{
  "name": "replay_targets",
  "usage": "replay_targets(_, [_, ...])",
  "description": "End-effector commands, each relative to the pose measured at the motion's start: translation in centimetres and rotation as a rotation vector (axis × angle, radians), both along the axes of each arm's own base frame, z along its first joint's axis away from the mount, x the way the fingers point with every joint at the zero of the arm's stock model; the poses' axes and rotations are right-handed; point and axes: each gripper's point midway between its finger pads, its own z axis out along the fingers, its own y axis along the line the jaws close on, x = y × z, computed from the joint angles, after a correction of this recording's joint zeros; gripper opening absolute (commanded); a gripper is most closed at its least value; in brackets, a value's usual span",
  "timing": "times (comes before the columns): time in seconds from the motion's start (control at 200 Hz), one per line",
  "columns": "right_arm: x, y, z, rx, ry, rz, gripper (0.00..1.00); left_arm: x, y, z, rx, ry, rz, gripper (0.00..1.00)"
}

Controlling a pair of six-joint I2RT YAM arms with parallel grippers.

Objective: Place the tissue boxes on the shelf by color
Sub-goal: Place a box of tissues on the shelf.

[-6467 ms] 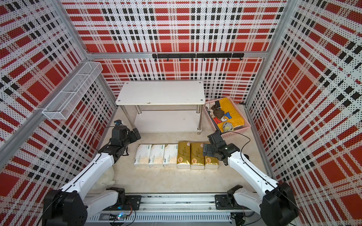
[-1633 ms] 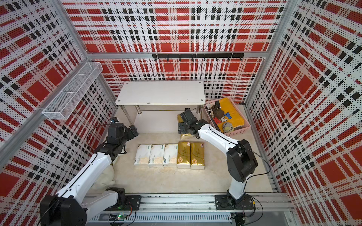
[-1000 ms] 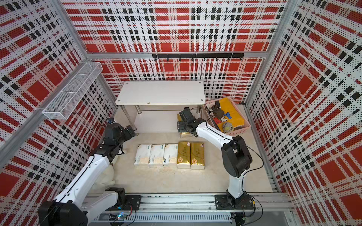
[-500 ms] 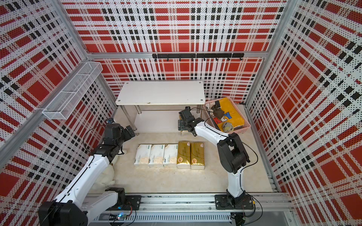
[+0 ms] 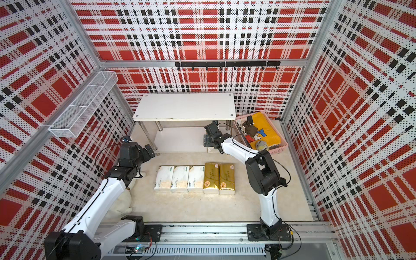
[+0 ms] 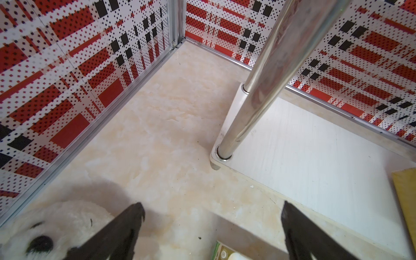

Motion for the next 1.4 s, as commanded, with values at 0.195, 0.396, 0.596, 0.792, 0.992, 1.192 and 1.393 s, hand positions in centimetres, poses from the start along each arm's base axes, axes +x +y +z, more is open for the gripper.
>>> replay_targets(0.195, [2.0,-0.9,-0.9,-0.018,-0.036,-0.072,0.86,-0.1,0.0,-0.5,-0.006,0.008,-0.006,1.0])
replay_targets(0.396, [2.6,-0.9,-1.3,-0.039,-0.032,-0.086,0.87,-0.3,0.0,-0.1,0.001,-0.002,-0.009,0.99])
replay_targets(0.596, [3.1,-1.6,-1.6,-0.053,-0.03,-0.107,0.87,-0.6,0.4,-0.4,0.004,0.006,0.004,0.99])
replay_targets(0.792, [3.2,-2.0,-2.2,-0.056,-0.018,-0.1,0.88,-0.6,0.3,-0.5,0.003,0.009,0.003,0.99])
replay_targets(0.992, [3.3,-1.9,-2.6,-0.062,-0.009,-0.089,0.92,-0.6,0.3,-0.6,-0.002,0.01,0.004,0.99])
replay_targets(1.192, [3.2,-1.5,-1.5,-0.031,-0.028,-0.075,0.95,-0.6,0.3,-0.5,-0.002,0.007,0.004,0.99])
replay_targets(1.393, [2.9,-1.2,1.2,-0.02,-0.07,-0.051,1.0,-0.6,0.3,-0.4,-0.004,0.004,0.005,0.99])
